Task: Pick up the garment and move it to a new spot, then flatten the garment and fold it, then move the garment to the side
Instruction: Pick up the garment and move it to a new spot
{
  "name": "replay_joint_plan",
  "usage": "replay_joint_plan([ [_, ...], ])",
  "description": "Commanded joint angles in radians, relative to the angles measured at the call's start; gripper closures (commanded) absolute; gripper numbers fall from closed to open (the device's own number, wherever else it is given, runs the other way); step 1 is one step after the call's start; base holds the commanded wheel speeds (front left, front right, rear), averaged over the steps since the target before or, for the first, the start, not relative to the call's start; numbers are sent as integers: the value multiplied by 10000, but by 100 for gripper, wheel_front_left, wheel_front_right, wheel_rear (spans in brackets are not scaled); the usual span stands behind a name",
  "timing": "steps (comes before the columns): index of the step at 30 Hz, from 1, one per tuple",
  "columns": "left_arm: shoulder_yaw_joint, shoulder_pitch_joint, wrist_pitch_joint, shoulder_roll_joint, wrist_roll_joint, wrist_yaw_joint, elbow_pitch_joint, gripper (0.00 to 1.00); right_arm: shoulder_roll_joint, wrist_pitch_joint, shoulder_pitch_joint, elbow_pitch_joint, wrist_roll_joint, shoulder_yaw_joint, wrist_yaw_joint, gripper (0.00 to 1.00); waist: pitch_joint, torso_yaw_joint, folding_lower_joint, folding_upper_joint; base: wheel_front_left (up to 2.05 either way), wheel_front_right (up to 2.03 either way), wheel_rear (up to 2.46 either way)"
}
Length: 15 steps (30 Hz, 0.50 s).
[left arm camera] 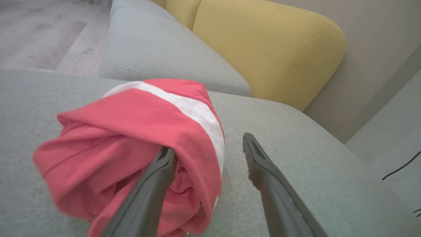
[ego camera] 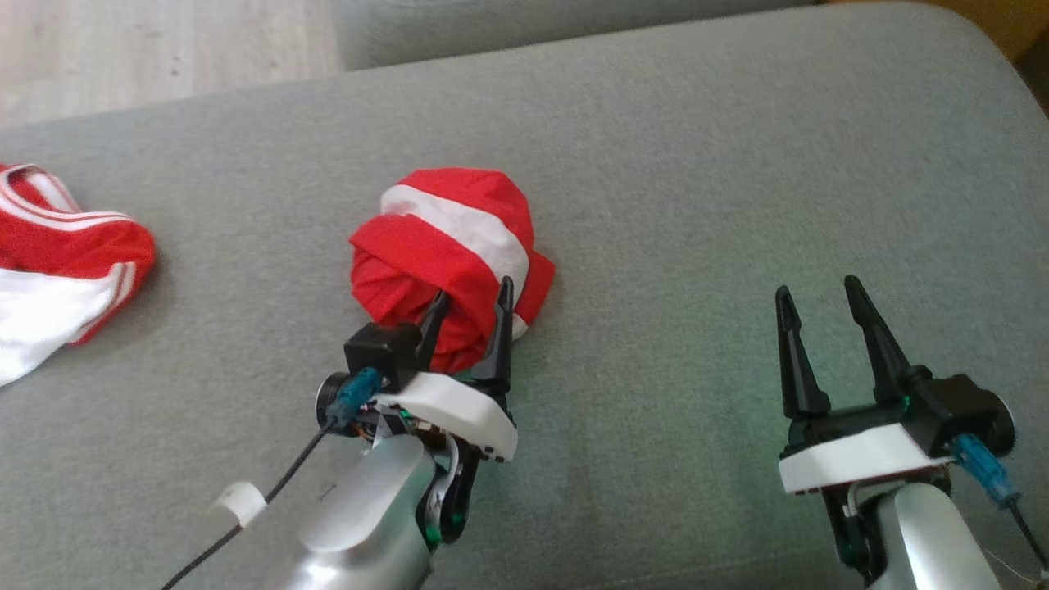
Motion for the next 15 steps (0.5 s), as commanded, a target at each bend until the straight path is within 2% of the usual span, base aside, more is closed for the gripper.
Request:
replay_joint_plan([
  [1,418,-54,-123,126,319,-53,-341,0,-43,-110,13,-274,-11,171,77,0,-240,227,1,0,0,0,0],
  [8,718,494,-123,525,1097,-177,-640,0,-43,-110,225,-185,-67,-23,77,0,-694,595,1,0,0,0,0],
  [15,1633,1656,-123,1078,1520,-277,-1677,0,-43,-110,483,-109,-58,-111,77,0,-1121,911,1,0,0,0,0],
])
